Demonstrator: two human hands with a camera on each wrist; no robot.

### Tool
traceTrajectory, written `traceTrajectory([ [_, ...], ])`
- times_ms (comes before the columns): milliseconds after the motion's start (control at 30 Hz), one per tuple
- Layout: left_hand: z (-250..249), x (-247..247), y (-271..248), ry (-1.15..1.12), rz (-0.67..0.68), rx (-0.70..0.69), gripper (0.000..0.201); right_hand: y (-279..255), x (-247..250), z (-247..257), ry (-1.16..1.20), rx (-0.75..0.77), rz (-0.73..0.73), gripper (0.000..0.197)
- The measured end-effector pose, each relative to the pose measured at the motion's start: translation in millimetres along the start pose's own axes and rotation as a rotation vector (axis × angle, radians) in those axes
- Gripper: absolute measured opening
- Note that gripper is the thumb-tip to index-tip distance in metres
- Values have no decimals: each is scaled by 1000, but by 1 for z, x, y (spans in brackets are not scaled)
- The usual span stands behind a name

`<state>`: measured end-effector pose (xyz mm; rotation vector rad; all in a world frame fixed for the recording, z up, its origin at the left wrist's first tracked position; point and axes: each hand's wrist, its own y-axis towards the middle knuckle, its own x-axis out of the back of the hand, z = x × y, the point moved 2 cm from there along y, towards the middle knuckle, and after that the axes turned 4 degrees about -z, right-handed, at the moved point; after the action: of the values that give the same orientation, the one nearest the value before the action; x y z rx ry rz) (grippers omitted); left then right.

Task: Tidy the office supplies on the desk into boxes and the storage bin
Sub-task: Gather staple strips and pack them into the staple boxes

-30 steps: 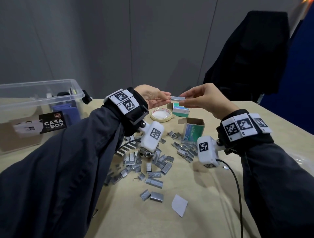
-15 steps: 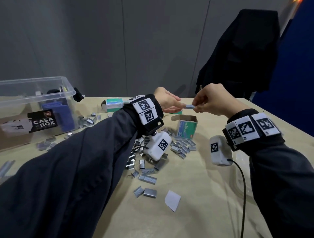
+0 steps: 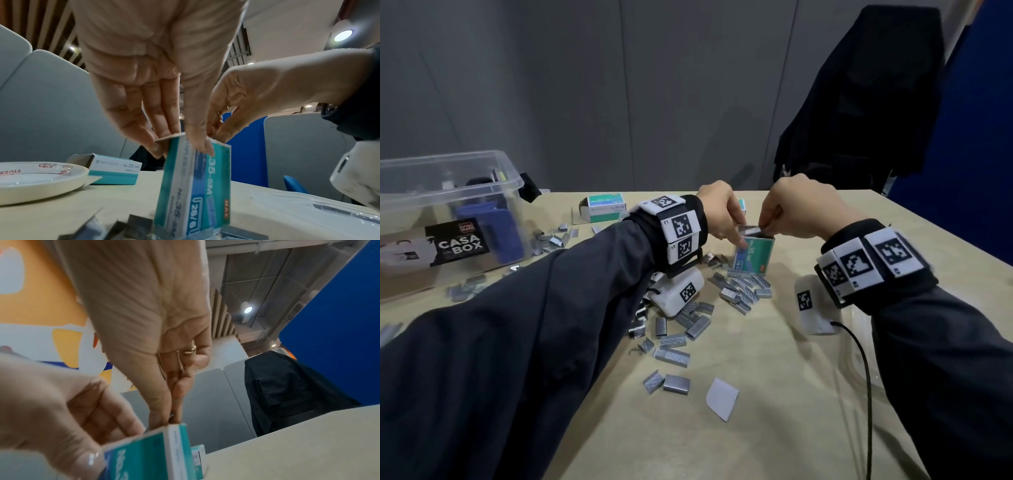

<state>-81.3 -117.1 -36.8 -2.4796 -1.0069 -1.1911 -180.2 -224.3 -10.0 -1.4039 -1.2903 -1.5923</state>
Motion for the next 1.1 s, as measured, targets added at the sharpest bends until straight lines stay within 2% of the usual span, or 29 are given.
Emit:
traceTrajectory([
  [233,0,0,1,24,9,-13,35,6,-9,7,-135,5,-7,25],
  [433,2,-1,4,23,16,-22,36,11,-9,5,-96,6,67,16],
  [600,5,0,4,0,21,-32,35,11,-11,11,-216,81,-10,21],
  [767,7,-1,5,-37,28,-31,35,10,-14,11,-59,81,3,12],
  [867,10,3,3,-57,45,-36,38,12,-13,11,-47,88,33,6],
  [1000,18,22,1,-99,59,-5,45,14,-10,8,-31,85,15,9],
  [1100,29,47,0,-58,45,9,34,14,-3,12,9,80,-38,6],
])
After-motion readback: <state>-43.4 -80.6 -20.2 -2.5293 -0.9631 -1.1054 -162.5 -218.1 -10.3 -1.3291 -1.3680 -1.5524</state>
